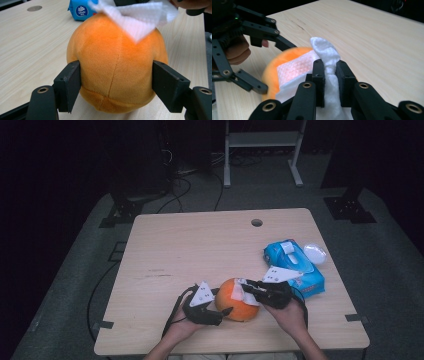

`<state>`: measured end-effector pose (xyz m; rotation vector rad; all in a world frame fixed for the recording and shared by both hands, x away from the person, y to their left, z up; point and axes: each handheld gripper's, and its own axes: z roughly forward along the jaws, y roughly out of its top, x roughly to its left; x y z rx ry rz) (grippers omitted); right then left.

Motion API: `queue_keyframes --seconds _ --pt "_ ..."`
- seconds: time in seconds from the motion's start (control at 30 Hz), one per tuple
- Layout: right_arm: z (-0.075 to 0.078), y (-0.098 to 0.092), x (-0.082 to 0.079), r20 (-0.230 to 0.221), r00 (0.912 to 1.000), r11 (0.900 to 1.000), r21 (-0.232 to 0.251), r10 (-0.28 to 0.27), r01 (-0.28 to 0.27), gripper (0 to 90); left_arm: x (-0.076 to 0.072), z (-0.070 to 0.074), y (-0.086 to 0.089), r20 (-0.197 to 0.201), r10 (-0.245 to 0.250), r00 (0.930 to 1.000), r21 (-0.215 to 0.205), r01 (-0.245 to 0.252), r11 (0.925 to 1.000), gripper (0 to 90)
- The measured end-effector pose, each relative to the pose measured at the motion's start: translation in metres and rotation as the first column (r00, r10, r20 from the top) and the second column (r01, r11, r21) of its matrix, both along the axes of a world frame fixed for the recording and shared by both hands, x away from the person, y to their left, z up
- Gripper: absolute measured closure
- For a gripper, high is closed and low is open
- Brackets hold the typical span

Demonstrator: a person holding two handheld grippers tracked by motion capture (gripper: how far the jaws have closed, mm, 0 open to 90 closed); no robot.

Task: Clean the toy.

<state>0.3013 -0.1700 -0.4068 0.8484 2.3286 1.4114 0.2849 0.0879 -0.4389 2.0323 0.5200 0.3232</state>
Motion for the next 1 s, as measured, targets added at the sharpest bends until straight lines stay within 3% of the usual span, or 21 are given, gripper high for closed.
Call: queue_keyframes --seconds 0.07,0.13,0.17,0.27,0.3,0.37,0.47,0.53,0.57,0.7,0.77,0.83,0.93,1.0 --pt "0.000 0.001 -0.001 0.004 1.0000 1.000 -0.004 -0.002 0.002 78.1 0.001 0.002 -0.001 -0.013 0.002 0.9999 -0.018 -0.002 0.9998 21.6" --pt "0.001 0.008 -0.004 0.024 0.9997 1.000 -0.017 0.011 -0.011 78.1 0.001 0.005 -0.001 -0.001 0.004 1.0000 -0.066 -0.004 0.9978 13.6" --pt "0.000 0.012 -0.006 0.020 0.9993 0.999 -0.006 0.032 -0.032 78.1 0.001 0.006 -0.002 0.003 0.000 1.0000 -0.071 0.000 0.9975 12.3" --pt "-0.001 0.026 -0.013 0.040 0.9962 0.997 -0.028 0.077 -0.076 78.1 0.000 0.003 -0.003 0.014 0.005 0.9999 -0.017 -0.005 0.9998 16.4" --pt "0.000 0.028 -0.013 0.047 0.9958 0.996 -0.044 0.079 -0.077 78.1 0.000 0.003 -0.002 0.005 0.009 0.9999 -0.017 -0.009 0.9998 19.4" --pt "-0.001 0.023 -0.010 0.028 0.9971 0.997 -0.031 0.070 -0.069 78.1 0.002 0.002 0.002 -0.007 0.013 0.9999 -0.016 -0.013 0.9998 22.0" --pt "-0.006 0.012 -0.003 0.018 0.9995 0.998 -0.053 0.024 -0.024 78.1 0.004 -0.001 0.007 -0.031 0.019 0.9993 -0.019 -0.019 0.9996 23.2" --pt "-0.012 0.003 0.003 -0.036 0.9993 1.000 -0.018 0.004 -0.005 78.1 0.005 -0.002 0.008 -0.039 0.019 0.9990 -0.019 -0.020 0.9996 23.3" --pt "-0.013 0.001 0.004 -0.043 0.9991 1.000 -0.018 0.002 -0.003 78.1 0.005 -0.002 0.008 -0.041 0.019 0.9990 -0.019 -0.020 0.9996 23.3" --pt "-0.012 0.006 0.002 -0.017 0.9998 0.999 -0.048 0.008 -0.009 78.0 0.006 -0.003 0.009 -0.045 0.016 0.9989 -0.007 -0.017 0.9998 25.3" --pt "-0.013 0.003 0.004 -0.027 0.9996 0.999 -0.050 0.002 -0.003 78.1 0.006 -0.003 0.009 -0.048 0.022 0.9986 -0.007 -0.023 0.9997 25.6" --pt "-0.017 -0.004 0.008 -0.056 0.9984 1.000 -0.021 -0.010 0.008 78.0 0.006 -0.004 0.010 -0.050 0.022 0.9985 -0.009 -0.023 0.9997 25.6" --pt "-0.019 -0.010 0.010 -0.065 0.9972 0.999 -0.036 -0.037 0.035 78.0 0.006 -0.005 0.012 -0.054 0.023 0.9983 -0.002 -0.023 0.9997 25.7" --pt "-0.018 -0.011 0.010 -0.078 0.9965 0.999 -0.013 -0.031 0.030 78.0 0.007 -0.005 0.014 -0.063 0.020 0.9978 -0.009 -0.020 0.9998 25.5"
